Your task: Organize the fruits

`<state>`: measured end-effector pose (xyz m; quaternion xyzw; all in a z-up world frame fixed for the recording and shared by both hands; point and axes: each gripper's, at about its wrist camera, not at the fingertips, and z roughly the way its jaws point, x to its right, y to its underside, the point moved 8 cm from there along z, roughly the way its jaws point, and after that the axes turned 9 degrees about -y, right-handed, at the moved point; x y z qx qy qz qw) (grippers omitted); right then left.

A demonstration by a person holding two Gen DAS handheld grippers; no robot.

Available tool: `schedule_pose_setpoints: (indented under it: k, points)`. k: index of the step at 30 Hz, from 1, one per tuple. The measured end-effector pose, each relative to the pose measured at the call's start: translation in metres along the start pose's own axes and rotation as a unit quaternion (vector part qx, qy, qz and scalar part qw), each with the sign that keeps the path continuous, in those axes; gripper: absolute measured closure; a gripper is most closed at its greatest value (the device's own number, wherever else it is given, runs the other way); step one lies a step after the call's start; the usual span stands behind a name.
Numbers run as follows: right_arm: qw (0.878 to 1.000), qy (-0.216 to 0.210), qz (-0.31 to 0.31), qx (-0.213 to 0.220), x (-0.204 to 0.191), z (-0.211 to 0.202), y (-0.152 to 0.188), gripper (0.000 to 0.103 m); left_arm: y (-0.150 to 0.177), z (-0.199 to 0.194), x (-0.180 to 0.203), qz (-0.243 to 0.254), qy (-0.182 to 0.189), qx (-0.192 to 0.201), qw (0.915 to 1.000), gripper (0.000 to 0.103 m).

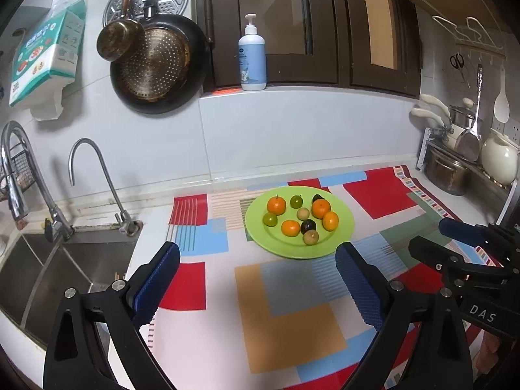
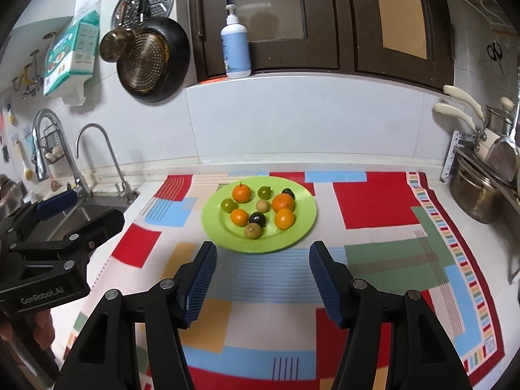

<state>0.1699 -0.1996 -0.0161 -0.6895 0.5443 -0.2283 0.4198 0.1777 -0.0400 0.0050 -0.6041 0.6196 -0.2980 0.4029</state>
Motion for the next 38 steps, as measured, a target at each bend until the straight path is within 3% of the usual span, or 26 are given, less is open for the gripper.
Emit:
schedule_pose_setpoints:
  k: [10,14,38]
  points:
    - [1.0,0.002,-0.002,0.008,-0.006,-0.031,0.009,0.043,0.013,-0.032,-0.001,0.002,-0.008,0.009,0.9999,0.001]
    - [1.0,0.004,-0.002,0.009,-0.006,-0.038,0.013,0.037,0.014,-0.041,-0.001,0.008,-0.013,0.014,0.9998,0.0]
    - [1.0,0.013,-0.002,0.008,-0.002,-0.053,0.022,0.035,0.02,-0.055,-0.002,0.002,-0.023,0.017,0.9996,0.0]
